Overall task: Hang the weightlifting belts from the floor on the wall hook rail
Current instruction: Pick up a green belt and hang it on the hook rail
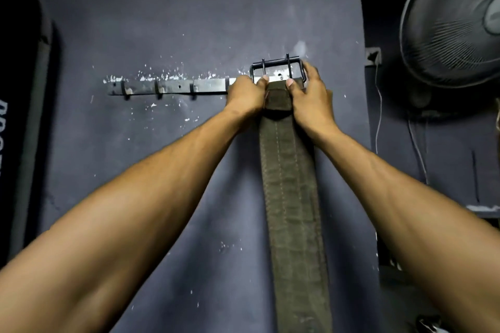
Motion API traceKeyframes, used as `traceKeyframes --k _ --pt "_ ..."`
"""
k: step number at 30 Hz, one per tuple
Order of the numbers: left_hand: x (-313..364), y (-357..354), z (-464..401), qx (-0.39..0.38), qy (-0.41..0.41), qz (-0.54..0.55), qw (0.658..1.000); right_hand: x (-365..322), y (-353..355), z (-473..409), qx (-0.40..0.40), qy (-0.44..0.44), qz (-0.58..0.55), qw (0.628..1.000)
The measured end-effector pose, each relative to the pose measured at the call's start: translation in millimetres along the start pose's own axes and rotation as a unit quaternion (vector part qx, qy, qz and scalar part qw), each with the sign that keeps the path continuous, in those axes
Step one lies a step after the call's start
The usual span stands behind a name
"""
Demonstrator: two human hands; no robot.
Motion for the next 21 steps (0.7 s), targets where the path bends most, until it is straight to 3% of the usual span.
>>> traceKeyframes --k 5,9,12,16,21 --pt "-20 -20 -35 -0.038 -0.04 -0.139 0.989 38 -23 -13 -0.01 -0.04 0.02 0.999" --pt "-39 -17 -26 -0.051 -0.059 -0.158 0.984 51 -28 10 0.003 -0.04 0.019 0.999" --pt "-51 -13 -18 -0.09 -0.05 -0.103 0.989 45 -27 22 0.022 -0.047 -0.036 0.998" --pt "-85 -11 16 -0.087 -0.036 0.097 0.991 57 -30 60 0.012 -0.075 -0.072 0.995" --pt "-113 -24 52 0.007 -0.026 0.072 0.997 60 -41 78 -0.008 -0.072 -0.062 0.995"
Point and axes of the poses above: each hand's wrist, its own z-axis away from the middle knuckle, its own y-axis out of the back of the hand, x = y × z, the point moved 1 cm from there along -z, towards the middle knuckle, and after that the axes turned 11 degrees about z, right-handed, at the moved point
